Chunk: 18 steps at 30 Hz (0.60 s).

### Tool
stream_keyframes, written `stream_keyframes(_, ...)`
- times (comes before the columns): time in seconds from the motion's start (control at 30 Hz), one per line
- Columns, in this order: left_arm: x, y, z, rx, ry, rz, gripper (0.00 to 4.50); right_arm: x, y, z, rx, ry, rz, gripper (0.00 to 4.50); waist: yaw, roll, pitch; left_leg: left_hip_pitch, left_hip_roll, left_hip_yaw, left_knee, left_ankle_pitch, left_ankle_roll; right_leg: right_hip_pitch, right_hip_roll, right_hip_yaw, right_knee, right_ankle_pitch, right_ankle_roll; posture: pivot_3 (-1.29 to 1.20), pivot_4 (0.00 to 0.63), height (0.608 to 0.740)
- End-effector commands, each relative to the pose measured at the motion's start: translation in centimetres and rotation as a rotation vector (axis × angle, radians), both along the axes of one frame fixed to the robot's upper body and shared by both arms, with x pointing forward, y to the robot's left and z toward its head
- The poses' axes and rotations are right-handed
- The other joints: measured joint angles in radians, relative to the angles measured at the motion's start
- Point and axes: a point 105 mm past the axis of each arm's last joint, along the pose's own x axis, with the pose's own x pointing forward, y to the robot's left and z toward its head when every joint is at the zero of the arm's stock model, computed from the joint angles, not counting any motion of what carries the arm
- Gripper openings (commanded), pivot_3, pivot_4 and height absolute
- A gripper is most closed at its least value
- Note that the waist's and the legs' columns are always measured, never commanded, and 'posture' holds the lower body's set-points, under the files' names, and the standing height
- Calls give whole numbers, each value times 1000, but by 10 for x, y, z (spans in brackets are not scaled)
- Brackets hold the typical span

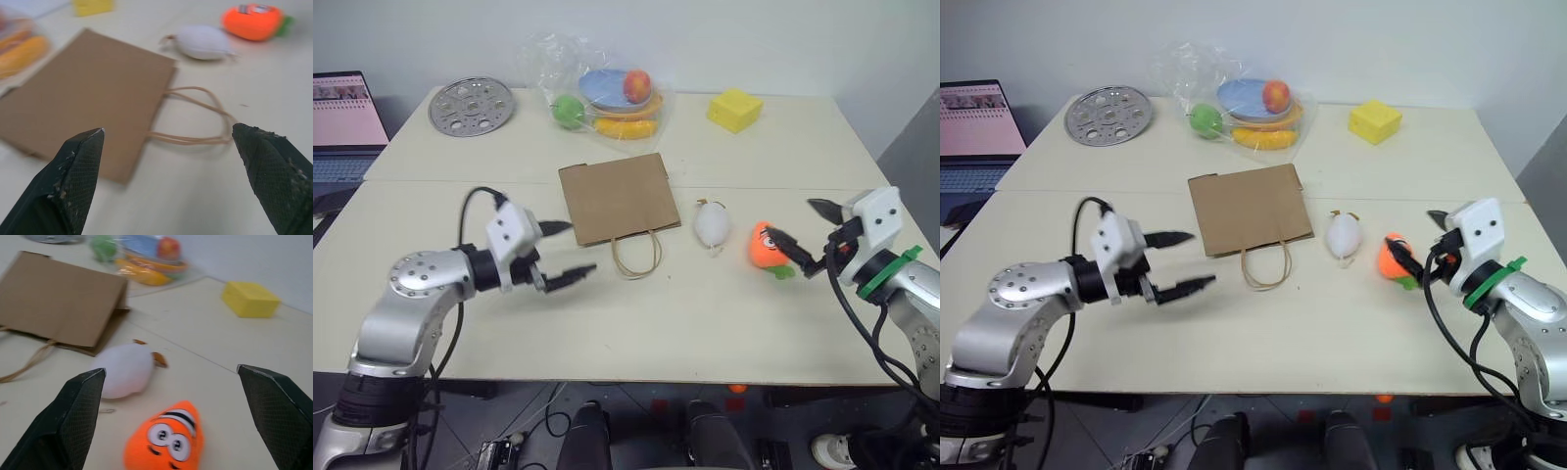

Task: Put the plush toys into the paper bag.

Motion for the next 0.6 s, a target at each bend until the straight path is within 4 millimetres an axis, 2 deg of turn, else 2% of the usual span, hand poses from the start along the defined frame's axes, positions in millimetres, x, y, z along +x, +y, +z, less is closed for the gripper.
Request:
stream_keyframes(0.03,7,-7,-2,108,-109,-116,4461,-15,26,14,-26,-11,190,4500,2,0,0,0,0,0,0,0,0,0,0,0,0,0,0,0,150,740)
stream_keyframes(0.13,20,-14,-12,174,-184,-175,4461,-15,33,16,-28,-15,208,4500,4,0,0,0,0,0,1,0,0,1,0,0,-2,-1,1,0,150,740)
stream_keyframes(0.33,42,-40,-25,187,-281,-258,4461,-16,47,18,-12,-37,203,4500,17,0,0,-1,-1,0,1,0,0,4,0,0,-8,3,2,0,150,740)
stream_keyframes(0.43,45,-42,-29,213,-309,-292,4461,-18,51,20,-12,-43,194,4500,18,0,0,-1,0,-1,0,0,0,3,0,-1,-8,3,2,0,150,740)
stream_keyframes(0.6,57,-39,-32,239,-323,-299,4461,-18,44,22,14,-47,130,4500,19,0,0,-1,0,-1,0,0,0,4,0,-1,-8,3,2,0,150,740)
